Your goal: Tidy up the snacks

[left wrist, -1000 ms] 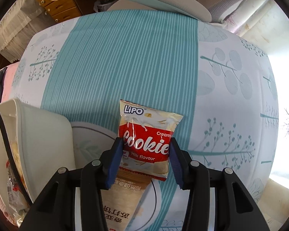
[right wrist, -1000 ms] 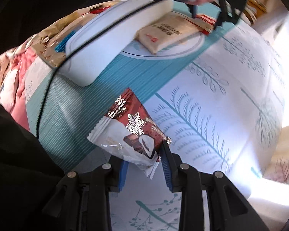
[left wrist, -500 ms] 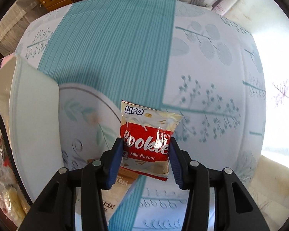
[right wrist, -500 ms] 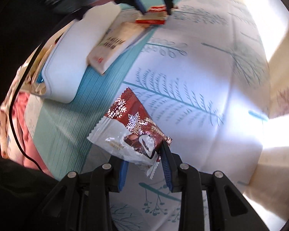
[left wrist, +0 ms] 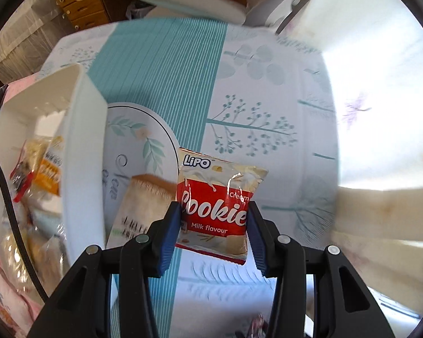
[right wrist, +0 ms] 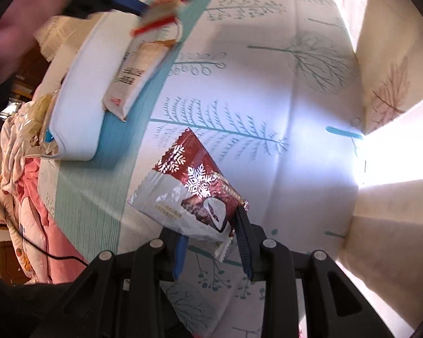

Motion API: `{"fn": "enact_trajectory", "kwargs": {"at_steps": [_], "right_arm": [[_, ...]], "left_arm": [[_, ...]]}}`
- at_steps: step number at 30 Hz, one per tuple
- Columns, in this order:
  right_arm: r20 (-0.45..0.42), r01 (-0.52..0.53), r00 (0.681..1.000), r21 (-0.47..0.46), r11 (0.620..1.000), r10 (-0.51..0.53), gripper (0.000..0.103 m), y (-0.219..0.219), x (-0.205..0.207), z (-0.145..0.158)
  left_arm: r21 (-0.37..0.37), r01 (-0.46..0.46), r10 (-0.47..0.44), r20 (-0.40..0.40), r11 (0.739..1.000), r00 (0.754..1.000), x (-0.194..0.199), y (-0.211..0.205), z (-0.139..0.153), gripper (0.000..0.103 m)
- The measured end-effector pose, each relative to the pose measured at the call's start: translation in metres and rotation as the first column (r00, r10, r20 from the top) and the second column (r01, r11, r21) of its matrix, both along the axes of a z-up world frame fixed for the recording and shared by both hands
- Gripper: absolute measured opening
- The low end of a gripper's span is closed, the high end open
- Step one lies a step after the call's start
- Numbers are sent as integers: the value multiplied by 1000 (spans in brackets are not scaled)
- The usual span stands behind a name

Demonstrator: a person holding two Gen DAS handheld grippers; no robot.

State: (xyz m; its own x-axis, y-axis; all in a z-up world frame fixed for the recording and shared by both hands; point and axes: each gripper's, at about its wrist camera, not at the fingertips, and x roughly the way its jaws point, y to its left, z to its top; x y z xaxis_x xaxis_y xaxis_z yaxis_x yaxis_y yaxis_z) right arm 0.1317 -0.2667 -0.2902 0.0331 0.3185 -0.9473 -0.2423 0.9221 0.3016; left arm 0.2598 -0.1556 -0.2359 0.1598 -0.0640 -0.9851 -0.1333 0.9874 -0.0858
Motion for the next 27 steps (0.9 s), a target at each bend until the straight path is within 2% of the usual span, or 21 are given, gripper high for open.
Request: {"fn": "enact_trajectory", "kwargs": {"at_steps": [3, 5, 11, 20, 23, 27], "right_arm": [[-49, 15, 999, -27, 1000, -17, 31, 0, 0, -2], [-54, 19, 998, -13, 1000, -19, 31, -2, 0, 1], [-74, 64, 995, 19, 998, -63, 31, 0, -2, 11], [-92, 105, 991, 54, 993, -100, 31, 23, -3, 24], [-86, 113, 990, 61, 992, -108, 31, 33, 0, 27], [-74, 97, 993, 74, 992, -92, 31, 50, 6, 31]], "left_arm": [[-17, 4, -3, 37, 1000, 999, -12, 12, 31, 44], [-29, 4, -2, 57, 1000, 998, -21, 16, 48, 44], [-28, -14, 17, 108, 1000, 994, -36, 43, 82, 44], [-1, -50, 49, 143, 999, 988, -65, 90, 109, 44], [21, -64, 60, 147, 998, 987, -72, 107, 111, 44], [6, -99, 98, 141, 995, 985, -79, 133, 106, 44]]}}
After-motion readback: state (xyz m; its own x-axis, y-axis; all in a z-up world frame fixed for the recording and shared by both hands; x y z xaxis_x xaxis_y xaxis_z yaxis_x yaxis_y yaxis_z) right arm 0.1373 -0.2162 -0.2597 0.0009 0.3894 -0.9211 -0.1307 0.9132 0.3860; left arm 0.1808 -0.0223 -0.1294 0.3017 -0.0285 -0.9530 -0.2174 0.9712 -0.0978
